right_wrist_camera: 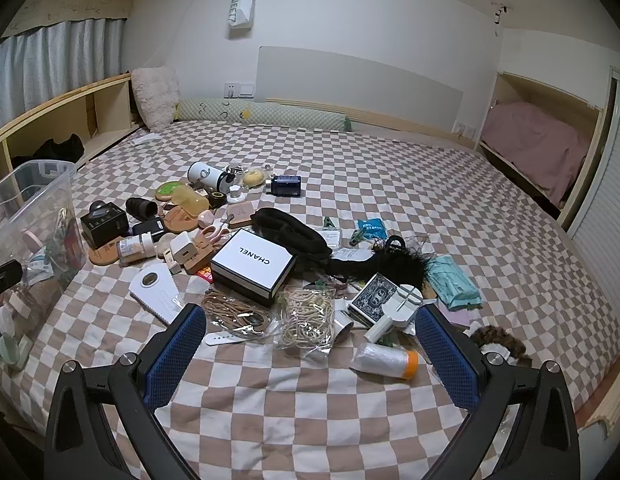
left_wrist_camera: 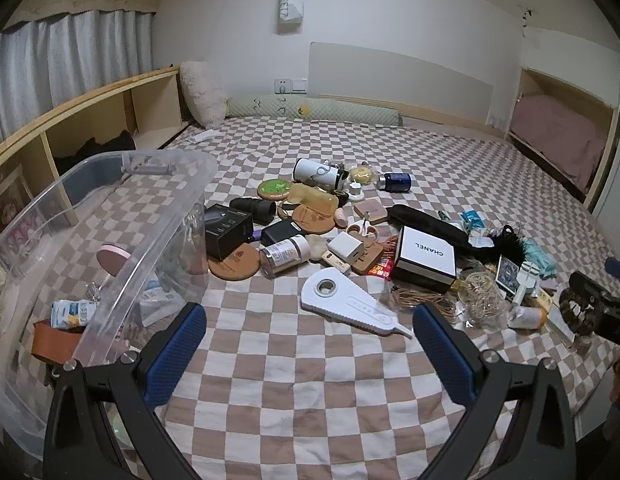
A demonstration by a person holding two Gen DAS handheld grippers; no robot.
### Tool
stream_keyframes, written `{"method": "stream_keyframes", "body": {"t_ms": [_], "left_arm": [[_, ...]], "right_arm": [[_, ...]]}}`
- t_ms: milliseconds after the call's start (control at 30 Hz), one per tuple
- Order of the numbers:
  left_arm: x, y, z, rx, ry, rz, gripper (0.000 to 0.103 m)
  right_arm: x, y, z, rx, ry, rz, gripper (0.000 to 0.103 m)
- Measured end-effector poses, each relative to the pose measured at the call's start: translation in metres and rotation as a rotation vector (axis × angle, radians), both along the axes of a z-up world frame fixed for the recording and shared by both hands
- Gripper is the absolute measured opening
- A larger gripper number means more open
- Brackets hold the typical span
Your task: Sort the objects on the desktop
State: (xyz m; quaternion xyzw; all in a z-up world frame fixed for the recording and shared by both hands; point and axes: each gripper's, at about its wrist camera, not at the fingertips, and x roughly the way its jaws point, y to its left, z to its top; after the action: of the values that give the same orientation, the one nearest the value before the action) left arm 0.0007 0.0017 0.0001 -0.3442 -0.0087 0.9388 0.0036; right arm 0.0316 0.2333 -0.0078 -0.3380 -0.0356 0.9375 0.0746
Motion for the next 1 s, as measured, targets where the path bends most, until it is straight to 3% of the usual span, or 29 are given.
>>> {"method": "stream_keyframes", "body": {"t_ms": [200, 400, 1000], "left_arm": [[0.005, 0.011, 0.001, -0.025, 0.021, 0.010, 0.103], [-0.002, -0.004, 0.001, 0.015, 0.003, 0.006, 0.103], [-0.002, -0.007, -0.001, 0.013, 0.001, 0.009, 0.103]], "right_arm": [[0.000, 0.000, -0.001, -0.007, -0.016, 0.001, 0.103], [0.000, 0.000, -0.002, 0.008, -0.008, 0.004, 0.103], [-0.003, 0.002, -0.002, 0.011, -0.019, -0.001, 0.103]]}}
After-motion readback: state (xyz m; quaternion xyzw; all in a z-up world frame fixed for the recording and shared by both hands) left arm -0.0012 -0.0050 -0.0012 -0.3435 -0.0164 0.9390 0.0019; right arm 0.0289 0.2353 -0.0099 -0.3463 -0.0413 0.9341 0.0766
